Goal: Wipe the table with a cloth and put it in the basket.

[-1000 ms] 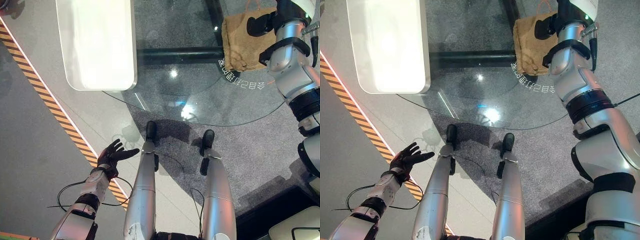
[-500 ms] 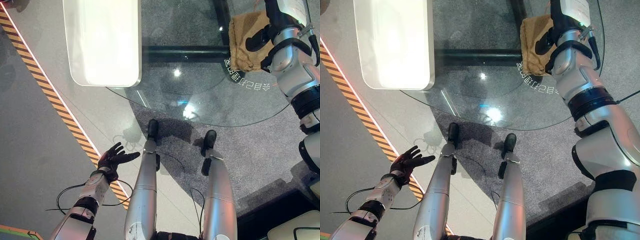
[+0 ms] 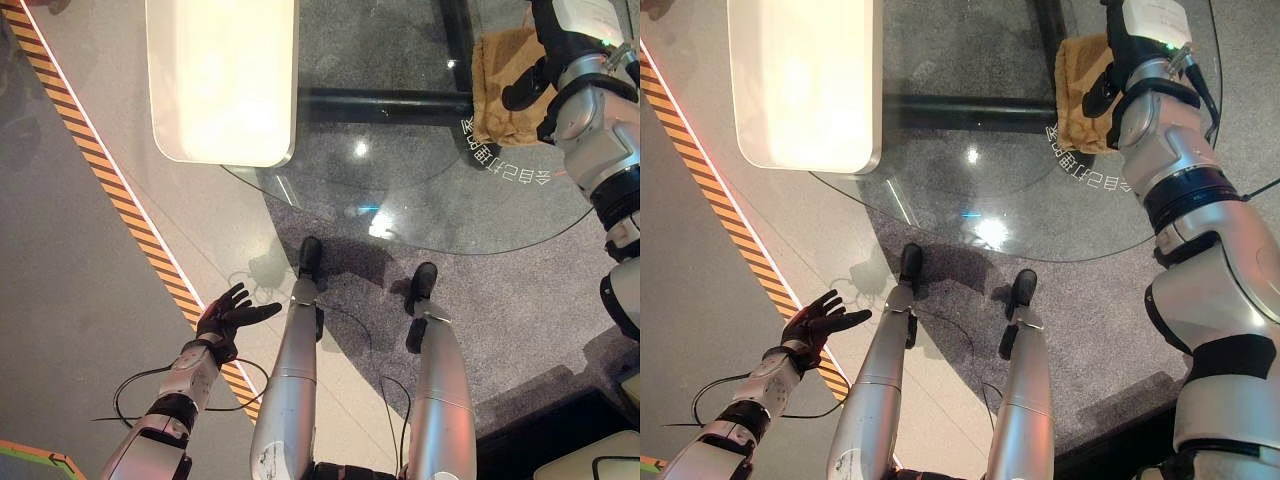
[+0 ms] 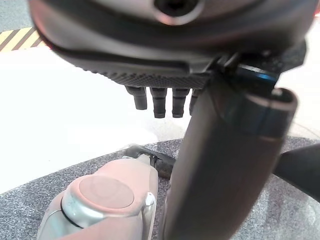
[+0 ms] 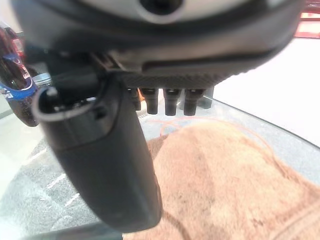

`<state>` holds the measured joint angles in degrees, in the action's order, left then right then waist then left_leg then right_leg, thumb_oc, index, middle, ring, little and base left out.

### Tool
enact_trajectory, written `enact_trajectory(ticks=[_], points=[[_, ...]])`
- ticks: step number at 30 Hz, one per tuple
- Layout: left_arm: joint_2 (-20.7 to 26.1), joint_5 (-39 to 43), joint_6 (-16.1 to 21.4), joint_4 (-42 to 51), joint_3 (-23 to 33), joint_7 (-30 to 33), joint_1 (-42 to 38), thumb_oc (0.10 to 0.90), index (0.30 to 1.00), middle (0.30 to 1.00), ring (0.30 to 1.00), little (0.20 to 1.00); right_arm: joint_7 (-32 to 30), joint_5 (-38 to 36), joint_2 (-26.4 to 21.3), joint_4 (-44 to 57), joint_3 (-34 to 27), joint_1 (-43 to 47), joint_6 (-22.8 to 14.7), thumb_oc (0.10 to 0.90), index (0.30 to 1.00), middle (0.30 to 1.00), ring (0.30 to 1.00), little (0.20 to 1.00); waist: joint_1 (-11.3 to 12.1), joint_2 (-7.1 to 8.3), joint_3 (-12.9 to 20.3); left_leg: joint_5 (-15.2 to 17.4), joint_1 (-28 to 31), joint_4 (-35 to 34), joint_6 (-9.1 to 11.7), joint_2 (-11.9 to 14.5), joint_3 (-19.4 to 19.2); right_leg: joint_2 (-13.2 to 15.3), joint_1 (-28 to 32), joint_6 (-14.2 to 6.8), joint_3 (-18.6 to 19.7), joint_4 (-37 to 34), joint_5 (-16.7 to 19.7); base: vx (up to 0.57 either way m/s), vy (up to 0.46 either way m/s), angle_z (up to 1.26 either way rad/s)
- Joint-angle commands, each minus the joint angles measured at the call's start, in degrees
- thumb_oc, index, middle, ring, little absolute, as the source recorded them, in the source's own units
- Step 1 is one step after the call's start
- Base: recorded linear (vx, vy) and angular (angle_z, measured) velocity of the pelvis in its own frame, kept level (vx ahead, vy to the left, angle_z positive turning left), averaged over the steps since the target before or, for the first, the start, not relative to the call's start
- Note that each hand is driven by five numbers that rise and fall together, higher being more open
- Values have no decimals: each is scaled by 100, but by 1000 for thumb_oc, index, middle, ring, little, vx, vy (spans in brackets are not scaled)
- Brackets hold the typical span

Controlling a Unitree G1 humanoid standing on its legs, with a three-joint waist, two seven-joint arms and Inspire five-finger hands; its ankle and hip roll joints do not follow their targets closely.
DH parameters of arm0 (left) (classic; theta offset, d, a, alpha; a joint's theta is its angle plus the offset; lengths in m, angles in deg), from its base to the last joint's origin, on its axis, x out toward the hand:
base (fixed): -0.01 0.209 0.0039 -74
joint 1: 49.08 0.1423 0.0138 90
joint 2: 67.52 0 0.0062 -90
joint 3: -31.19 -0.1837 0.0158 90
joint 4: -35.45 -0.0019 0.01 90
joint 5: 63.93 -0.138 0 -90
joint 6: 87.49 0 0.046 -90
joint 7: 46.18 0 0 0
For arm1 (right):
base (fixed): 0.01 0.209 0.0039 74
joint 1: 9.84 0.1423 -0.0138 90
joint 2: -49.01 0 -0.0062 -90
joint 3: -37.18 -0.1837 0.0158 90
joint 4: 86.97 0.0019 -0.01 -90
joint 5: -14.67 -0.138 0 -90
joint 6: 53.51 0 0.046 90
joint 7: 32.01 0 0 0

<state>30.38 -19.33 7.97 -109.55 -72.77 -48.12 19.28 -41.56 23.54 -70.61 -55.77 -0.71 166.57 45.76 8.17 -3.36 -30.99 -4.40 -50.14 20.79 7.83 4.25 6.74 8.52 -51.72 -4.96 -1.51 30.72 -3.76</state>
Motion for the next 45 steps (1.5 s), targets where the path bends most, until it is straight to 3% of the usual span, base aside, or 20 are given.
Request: enact_trajectory(ticks=[1, 11, 15, 29, 45], points=[[416, -62, 69, 23, -63, -9, 478, 800, 900, 900, 900, 900, -60, 181, -322, 9, 309, 874, 7, 800, 900, 900, 900, 900, 84, -97, 120, 370, -73, 139, -552, -593, -194, -341, 159, 350, -752, -272, -148, 0, 0, 0], [445, -64, 46, 106, -64, -34, 516, 800, 900, 900, 900, 900, 151, 339, -301, -101, 323, 886, -139, 800, 900, 900, 900, 900, 123, -135, 120, 357, -167, 192, -558, -604, -171, -313, 52, 358, -762, -169, -155, 0, 0, 0], [488, -68, 39, 83, -69, -55, 490, 800, 900, 900, 900, 900, 169, 761, -267, -182, 482, 978, -193, 800, 900, 900, 900, 900, 162, -134, 120, 341, -221, 192, -561, -603, -148, -289, 9, 357, -800, -148, -155, 10, -26, 1], [567, -87, 34, 136, -73, -163, 555, 800, 900, 900, 900, 900, 424, 1512, -180, -408, 944, 1185, -24, 800, 900, 900, 900, 900, 254, -189, 120, 306, -340, 224, -567, -646, -68, -275, -122, 372, -809, -59, -161, 17, -12, 4], [581, -65, 68, 134, -102, -204, 622, 800, 900, 900, 900, 900, 296, 635, -331, -869, 593, 1095, 462, 800, 900, 900, 900, 900, 215, -214, 120, 280, -397, 215, -580, -628, -75, -317, -203, 394, -771, -33, -128, 1, 0, 0]])
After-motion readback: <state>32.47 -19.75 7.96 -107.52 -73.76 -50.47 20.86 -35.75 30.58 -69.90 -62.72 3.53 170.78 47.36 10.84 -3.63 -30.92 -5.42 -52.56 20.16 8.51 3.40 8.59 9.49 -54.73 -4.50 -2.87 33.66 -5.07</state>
